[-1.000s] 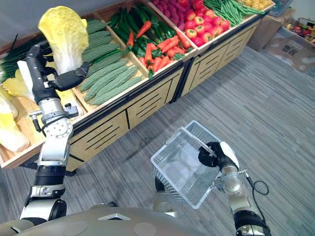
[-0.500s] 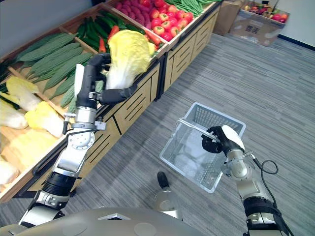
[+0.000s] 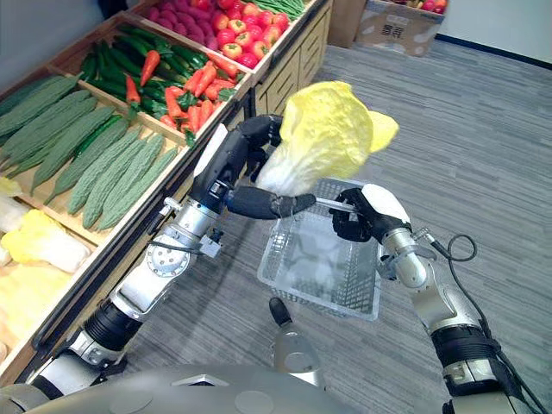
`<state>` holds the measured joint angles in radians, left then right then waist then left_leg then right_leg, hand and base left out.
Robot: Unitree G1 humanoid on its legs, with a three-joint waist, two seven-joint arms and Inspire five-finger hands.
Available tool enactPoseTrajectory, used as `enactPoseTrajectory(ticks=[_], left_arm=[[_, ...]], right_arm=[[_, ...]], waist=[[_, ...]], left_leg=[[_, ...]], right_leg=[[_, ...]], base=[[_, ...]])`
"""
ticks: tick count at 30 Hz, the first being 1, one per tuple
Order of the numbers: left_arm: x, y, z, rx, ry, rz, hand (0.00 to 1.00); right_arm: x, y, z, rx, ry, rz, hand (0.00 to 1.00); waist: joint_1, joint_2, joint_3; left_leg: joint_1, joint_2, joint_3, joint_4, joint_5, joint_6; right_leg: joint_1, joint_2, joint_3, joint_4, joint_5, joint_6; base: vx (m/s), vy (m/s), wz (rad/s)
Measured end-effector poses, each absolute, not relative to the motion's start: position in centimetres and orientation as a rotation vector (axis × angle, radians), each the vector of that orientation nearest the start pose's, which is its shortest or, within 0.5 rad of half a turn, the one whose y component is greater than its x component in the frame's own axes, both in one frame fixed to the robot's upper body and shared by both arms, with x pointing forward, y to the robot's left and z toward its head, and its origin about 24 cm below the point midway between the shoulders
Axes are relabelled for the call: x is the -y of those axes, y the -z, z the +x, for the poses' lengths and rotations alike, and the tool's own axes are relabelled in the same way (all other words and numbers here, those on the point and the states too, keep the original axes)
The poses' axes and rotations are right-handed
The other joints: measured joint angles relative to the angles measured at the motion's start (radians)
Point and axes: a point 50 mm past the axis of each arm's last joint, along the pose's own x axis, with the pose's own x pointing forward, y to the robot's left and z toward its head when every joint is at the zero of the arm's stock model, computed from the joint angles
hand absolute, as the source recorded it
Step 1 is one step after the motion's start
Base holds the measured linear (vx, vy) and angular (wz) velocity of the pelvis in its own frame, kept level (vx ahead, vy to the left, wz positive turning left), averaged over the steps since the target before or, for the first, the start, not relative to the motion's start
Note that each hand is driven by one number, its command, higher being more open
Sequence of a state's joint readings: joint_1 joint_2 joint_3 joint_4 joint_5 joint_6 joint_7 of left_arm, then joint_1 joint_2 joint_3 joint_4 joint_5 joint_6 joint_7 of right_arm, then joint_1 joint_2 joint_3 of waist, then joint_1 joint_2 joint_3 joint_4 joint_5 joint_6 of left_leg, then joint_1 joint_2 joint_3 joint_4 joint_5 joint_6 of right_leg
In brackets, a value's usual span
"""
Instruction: Pick vegetable in the basket
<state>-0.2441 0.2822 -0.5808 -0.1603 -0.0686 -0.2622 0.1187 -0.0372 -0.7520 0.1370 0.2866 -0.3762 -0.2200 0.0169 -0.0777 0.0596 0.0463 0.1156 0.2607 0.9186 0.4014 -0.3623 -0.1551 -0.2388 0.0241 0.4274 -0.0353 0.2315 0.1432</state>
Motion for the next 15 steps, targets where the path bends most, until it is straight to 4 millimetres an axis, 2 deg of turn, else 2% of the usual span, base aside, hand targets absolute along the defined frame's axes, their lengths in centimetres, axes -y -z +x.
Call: enactPoseTrajectory(ticks=[8, 15], left_arm=[[-3.6, -13.5, 23.3, 0.607, 0.718, 0.162, 0.00], [-3.7, -11.8, 22.3, 0.563, 0.855, 0.258, 0.00]], right_arm=[[26.9, -4.6, 24.8, -0.102, -0.352, -1.152, 0.00], [25.0, -5.6, 25.0, -0.024, -0.425, -1.133, 0.00]], waist=[[-0.008, 0.002, 0.000], [-0.007, 0.008, 0.000]], left_leg=[[0.018, 0.023, 0.059, 0.016, -0.005, -0.013], [0.052, 0.029, 0.123, 0.017, -0.011, -0.028]], right_leg=[[-0.019, 0.035, 0.038, 0.016, 0.000, -0.001], [-0.023, 0.066, 0.088, 0.019, 0.001, -0.001]], base=[[0.03, -0.004, -0.20], [0.04, 0.020, -0.24]])
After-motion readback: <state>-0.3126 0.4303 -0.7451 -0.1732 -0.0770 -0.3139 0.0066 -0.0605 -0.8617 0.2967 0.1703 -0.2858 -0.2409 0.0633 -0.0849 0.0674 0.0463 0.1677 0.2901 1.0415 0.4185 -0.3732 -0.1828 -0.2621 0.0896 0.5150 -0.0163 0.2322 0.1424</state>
